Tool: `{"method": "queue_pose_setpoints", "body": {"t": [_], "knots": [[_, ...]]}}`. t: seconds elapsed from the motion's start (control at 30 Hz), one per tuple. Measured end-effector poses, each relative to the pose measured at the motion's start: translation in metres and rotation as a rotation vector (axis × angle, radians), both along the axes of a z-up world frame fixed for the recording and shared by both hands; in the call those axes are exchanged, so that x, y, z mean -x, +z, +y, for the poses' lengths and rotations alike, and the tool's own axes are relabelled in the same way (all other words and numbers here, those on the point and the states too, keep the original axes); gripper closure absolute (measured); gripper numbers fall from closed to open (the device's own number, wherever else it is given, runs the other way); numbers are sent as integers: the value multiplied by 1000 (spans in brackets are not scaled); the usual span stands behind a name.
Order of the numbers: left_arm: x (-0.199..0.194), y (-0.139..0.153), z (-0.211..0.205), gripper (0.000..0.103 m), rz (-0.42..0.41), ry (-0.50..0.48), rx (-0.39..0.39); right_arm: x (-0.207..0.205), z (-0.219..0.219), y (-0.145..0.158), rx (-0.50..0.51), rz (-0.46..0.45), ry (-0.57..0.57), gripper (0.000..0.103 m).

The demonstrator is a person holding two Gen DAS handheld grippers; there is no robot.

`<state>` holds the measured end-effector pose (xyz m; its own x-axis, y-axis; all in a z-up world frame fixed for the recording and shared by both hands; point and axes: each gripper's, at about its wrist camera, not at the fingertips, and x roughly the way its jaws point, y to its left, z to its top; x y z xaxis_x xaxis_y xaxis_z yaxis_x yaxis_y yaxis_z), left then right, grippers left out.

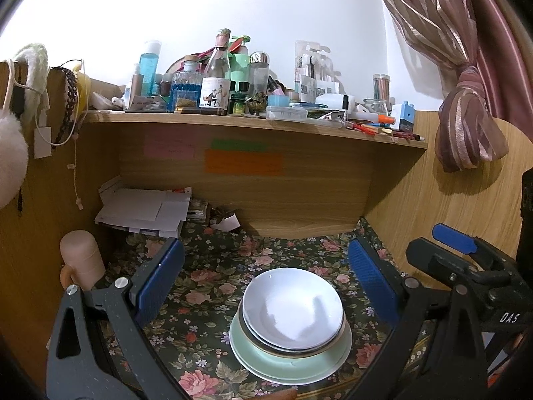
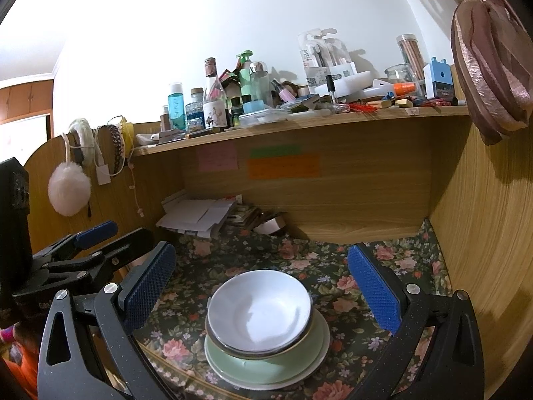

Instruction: Organize plates and bowls

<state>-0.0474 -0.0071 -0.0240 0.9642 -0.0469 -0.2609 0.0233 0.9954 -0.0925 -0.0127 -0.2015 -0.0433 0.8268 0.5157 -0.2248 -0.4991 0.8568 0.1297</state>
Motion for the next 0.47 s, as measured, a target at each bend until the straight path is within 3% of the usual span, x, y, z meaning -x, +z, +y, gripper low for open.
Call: {"method": "queue_pose_setpoints", "body": {"t": [0.47], "knots": [[-9,-4,0,3,25,2,9,-9,3,-7,-1,30,0,0]]}}
